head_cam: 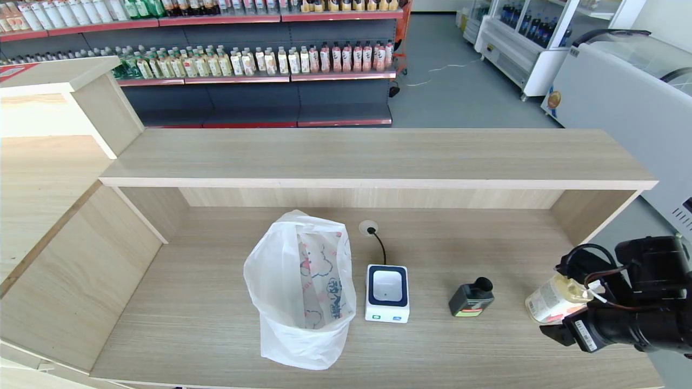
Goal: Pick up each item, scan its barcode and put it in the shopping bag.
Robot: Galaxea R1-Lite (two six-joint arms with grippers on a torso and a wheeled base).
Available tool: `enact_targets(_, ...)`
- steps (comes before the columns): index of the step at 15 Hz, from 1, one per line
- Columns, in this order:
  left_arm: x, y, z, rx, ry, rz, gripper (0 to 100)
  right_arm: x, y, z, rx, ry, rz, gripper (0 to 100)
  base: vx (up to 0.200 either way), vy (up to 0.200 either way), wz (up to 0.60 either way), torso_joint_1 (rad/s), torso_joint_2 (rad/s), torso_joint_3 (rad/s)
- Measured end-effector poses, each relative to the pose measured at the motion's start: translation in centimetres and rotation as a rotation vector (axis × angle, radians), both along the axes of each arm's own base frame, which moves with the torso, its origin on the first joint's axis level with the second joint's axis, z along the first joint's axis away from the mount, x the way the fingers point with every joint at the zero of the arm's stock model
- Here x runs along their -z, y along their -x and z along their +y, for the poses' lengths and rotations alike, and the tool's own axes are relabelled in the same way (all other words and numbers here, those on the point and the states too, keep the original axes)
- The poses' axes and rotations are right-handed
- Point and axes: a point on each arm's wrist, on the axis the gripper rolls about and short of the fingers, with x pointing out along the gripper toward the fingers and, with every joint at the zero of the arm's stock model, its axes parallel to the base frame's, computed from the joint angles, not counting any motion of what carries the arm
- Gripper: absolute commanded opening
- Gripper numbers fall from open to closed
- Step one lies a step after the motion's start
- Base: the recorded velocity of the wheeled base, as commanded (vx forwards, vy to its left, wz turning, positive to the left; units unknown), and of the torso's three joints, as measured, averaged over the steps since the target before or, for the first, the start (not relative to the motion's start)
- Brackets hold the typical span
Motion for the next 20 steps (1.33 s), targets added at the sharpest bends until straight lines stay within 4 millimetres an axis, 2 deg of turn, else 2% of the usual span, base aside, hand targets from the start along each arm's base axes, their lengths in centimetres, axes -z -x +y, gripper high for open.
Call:
enact_targets(8, 0.0, 0.0, 0.0, 0.000, 0.000, 0.000, 100, 2.7, -5.9, 2.7, -0.175, -0.075, -0.018, 100, 0.000, 0.000, 0.00, 0.000, 0.00, 0.000)
enact_targets(15, 0.0, 0.0, 0.0, 0.000, 0.000, 0.000, 100, 4.5, -7.9, 4.9, -0.255, -0.100, -0.002, 100, 0.000, 0.000, 0.00, 0.000, 0.00, 0.000)
enact_targets(16, 0.0, 0.0, 0.0, 0.000, 0.000, 0.000, 100, 4.7, -8.0, 5.2, -0.266, -0.104, 0.002, 0, 0.000, 0.000, 0.00, 0.000, 0.00, 0.000)
enact_targets(20, 0.0, 0.0, 0.0, 0.000, 0.000, 0.000, 100, 5.2, -8.6, 6.3, -0.302, -0.113, -0.033, 0, 0.000, 0.000, 0.00, 0.000, 0.00, 0.000)
